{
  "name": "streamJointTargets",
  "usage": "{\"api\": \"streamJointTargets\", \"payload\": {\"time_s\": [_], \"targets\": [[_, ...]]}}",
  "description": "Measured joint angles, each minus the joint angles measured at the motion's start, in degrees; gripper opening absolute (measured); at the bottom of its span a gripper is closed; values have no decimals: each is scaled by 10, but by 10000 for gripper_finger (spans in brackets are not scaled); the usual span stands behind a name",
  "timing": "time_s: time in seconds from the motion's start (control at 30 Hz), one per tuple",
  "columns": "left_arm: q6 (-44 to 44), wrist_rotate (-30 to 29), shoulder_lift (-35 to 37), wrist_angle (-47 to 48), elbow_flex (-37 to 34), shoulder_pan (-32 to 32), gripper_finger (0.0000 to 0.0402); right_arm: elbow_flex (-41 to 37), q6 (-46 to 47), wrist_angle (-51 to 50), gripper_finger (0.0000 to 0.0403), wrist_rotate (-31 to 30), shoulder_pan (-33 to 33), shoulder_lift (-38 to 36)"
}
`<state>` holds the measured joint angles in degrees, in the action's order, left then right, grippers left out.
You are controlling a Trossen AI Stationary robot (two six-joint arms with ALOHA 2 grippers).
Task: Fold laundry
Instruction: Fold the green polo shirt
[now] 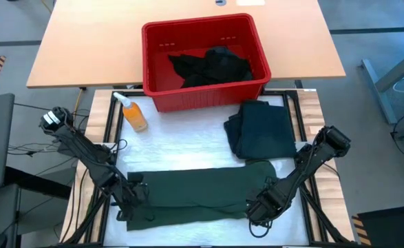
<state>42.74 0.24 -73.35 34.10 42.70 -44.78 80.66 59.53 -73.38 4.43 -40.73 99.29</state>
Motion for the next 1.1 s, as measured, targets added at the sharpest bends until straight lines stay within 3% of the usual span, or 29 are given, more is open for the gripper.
{"api": "streamJointTargets", "payload": {"time_s": [0.37, 0.67, 0.9, 1.1], "targets": [[10, -1, -1, -31, 0, -7, 1, 0, 0, -2, 240, 3, 0, 0], [13, 134, -1, -15, 0, -7, 59, 4, 6, -16, 240, 30, 0, 0], [-23, 129, 0, 68, 0, 6, 108, 37, 91, 5, 240, 13, 4, 0], [-115, 40, 31, 58, -5, 34, 116, 40, 182, 172, 240, -103, -1, 4]]}}
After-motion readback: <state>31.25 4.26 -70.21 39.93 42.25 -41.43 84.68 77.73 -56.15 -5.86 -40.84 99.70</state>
